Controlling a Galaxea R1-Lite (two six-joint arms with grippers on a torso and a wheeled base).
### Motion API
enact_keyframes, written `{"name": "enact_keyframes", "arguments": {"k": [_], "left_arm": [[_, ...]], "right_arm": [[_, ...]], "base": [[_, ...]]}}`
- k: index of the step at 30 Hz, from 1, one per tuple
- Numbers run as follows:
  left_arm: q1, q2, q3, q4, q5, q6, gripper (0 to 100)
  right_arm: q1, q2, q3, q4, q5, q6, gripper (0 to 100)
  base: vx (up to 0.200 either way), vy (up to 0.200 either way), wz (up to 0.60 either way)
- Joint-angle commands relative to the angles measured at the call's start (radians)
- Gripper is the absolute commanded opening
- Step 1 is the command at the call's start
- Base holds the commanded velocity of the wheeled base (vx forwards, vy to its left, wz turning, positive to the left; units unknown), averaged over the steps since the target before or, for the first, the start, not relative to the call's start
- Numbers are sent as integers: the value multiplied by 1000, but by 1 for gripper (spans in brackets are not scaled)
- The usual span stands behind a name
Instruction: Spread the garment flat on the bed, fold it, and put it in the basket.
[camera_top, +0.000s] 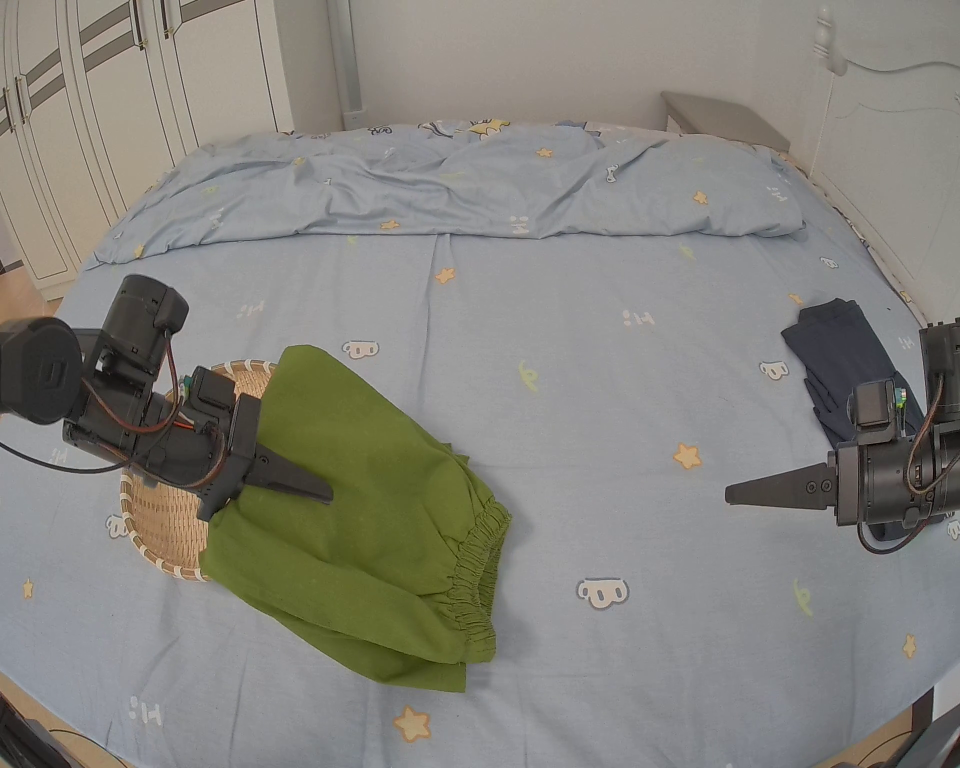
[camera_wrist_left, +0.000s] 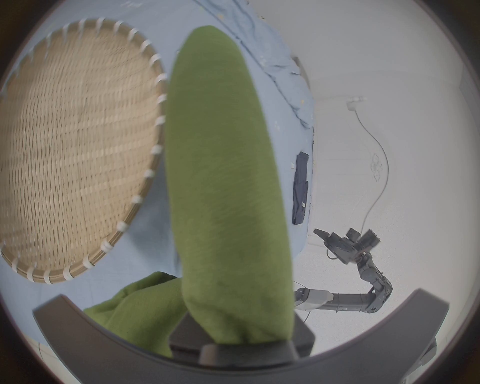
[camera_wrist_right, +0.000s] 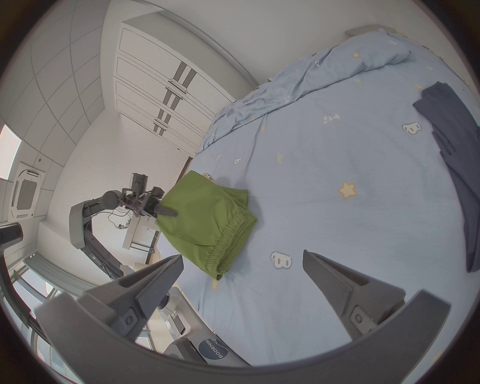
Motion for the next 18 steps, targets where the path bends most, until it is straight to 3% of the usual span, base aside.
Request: {"name": "enact_keyframes", "arguments": {"k": [1, 3, 5, 8, 14, 18], "left_arm": [[-61, -42, -131, 91, 2, 29, 0], [-70, -37, -164, 129, 2, 55, 0], [-75, -33, -244, 221, 3, 161, 0], [-71, -24, -302, 269, 32, 231, 0], [-56, -28, -345, 255, 169, 249, 0], [31, -41, -344, 203, 176, 248, 0]], "right_arm": [[-1, 1, 0, 0, 0, 0, 100], [-1, 1, 0, 0, 0, 0, 100], [-1, 0, 0, 0, 0, 0, 100], [-1, 0, 0, 0, 0, 0, 100], [-6, 0, 0, -4, 0, 0, 100], [-6, 1, 3, -14, 0, -2, 100]], "base": [[0, 0, 0], [0, 0, 0], [0, 0, 0], [0, 0, 0], [0, 0, 0], [0, 0, 0]]}}
